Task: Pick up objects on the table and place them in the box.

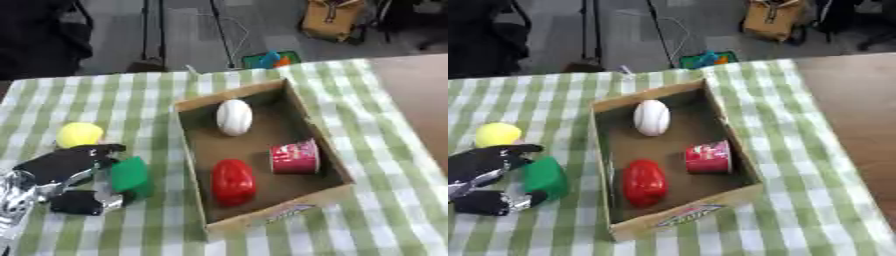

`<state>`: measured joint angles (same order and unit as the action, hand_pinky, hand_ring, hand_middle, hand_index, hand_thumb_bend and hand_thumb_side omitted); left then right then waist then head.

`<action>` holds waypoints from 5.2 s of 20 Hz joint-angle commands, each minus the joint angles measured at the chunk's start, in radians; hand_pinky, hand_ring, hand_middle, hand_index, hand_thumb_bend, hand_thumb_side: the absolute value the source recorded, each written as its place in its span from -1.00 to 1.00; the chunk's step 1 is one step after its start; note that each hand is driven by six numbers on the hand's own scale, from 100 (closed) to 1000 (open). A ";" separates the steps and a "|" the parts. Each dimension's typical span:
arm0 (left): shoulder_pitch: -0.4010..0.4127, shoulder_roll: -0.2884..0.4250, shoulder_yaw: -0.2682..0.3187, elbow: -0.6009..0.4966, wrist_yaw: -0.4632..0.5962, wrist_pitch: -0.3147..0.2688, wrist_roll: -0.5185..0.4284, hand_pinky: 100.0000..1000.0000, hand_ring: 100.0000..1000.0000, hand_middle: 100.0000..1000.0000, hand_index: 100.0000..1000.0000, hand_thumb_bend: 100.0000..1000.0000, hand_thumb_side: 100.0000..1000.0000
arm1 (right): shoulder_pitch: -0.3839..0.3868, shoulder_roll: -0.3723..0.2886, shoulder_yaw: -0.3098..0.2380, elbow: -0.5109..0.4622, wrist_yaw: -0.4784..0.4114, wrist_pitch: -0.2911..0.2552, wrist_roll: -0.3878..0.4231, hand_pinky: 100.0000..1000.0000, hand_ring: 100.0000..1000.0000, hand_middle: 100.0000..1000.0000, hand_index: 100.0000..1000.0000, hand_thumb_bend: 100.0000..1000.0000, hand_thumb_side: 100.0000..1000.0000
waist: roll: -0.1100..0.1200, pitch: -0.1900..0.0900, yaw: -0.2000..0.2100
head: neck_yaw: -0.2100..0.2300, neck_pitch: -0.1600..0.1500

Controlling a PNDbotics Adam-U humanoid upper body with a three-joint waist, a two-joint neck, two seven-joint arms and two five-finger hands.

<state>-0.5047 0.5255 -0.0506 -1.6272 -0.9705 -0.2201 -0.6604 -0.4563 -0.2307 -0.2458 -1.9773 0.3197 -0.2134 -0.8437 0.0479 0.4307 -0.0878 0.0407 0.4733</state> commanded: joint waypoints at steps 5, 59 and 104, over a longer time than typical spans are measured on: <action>-0.004 0.019 0.007 0.006 0.010 -0.006 0.004 1.00 1.00 0.86 0.25 -0.83 1.00 | -0.003 -0.017 -0.004 -0.023 -0.007 0.002 -0.007 0.17 0.34 0.08 0.42 -1.00 0.14 | 0.000 -0.016 -0.001 | 0.000 -0.009; -0.115 0.013 0.043 -0.243 -0.017 0.142 0.326 1.00 0.90 0.48 -0.20 -1.00 0.38 | 0.014 -0.014 0.001 -0.023 -0.001 0.008 -0.002 0.18 0.35 0.08 0.43 -1.00 0.08 | 0.003 -0.058 0.003 | -0.017 -0.020; -0.411 -0.306 -0.141 0.213 -0.084 0.075 0.449 1.00 0.91 0.57 0.22 -1.00 0.67 | 0.016 -0.002 0.027 -0.023 -0.015 0.005 0.021 0.19 0.36 0.08 0.44 -1.00 0.02 | 0.032 -0.079 -0.045 | -0.003 -0.024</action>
<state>-0.8891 0.2180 -0.1934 -1.4222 -1.0399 -0.1421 -0.2286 -0.4281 -0.2244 -0.2205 -1.9773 0.3141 -0.2060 -0.8257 0.0854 0.3695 -0.1305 0.0365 0.4630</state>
